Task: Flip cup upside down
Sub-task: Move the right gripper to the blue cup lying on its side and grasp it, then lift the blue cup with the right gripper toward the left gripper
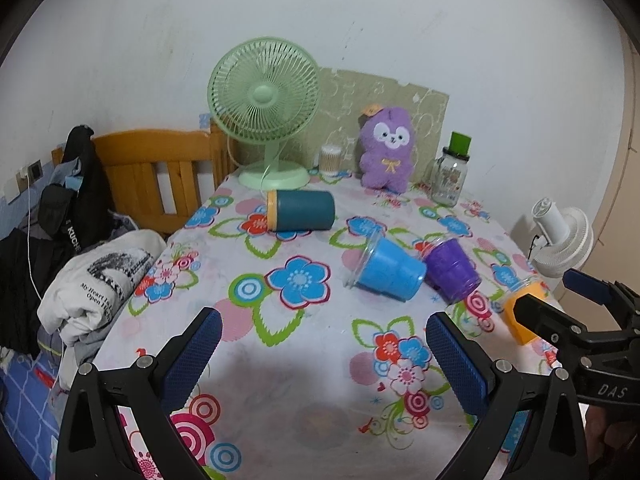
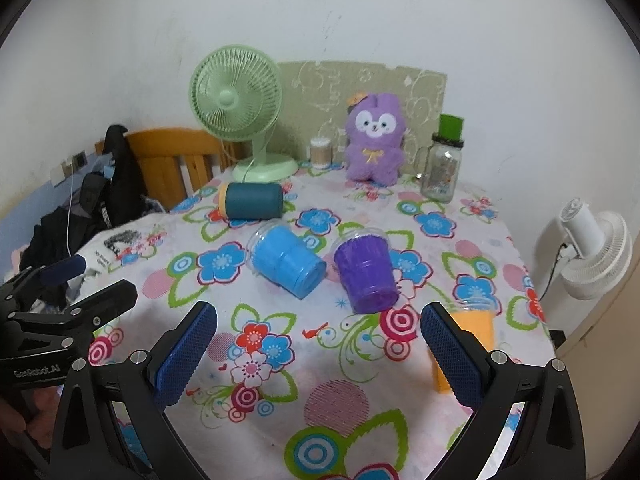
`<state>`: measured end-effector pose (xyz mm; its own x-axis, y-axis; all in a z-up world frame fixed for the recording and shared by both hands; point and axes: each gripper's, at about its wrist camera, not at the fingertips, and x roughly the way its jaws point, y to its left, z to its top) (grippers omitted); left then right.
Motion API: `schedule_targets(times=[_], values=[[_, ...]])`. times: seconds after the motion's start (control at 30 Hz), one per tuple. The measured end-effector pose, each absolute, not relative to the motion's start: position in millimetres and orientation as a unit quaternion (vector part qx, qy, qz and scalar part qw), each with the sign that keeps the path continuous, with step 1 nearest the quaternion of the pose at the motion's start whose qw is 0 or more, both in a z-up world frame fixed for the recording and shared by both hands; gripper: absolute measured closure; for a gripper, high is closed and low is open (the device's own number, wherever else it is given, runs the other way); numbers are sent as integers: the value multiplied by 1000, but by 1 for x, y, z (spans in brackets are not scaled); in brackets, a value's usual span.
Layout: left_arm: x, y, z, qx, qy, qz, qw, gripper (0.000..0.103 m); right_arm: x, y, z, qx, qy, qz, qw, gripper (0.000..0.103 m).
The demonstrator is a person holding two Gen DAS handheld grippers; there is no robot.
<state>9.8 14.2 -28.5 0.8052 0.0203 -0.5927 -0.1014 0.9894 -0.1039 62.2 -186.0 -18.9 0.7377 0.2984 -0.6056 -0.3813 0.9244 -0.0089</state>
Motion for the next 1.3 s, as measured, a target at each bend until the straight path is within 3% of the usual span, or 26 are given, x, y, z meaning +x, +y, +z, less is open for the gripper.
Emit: schedule_targets(times=[0.7,0.9,1.07,1.3], values=[[95,39,-95,-67,406,76,908,0,189,-92,-92,-232,376,272,855,2],[99,41,-102,-69,414,79,904,0,202,-82,-108,-245,385,283,844,13],[98,40,-103,-69,414,78,904,0,209,-83,-117,-231,411,296,831,38],[83,39,-99,-71,407,75,908,0,176,-91,-93,-201,400,276,850,38]])
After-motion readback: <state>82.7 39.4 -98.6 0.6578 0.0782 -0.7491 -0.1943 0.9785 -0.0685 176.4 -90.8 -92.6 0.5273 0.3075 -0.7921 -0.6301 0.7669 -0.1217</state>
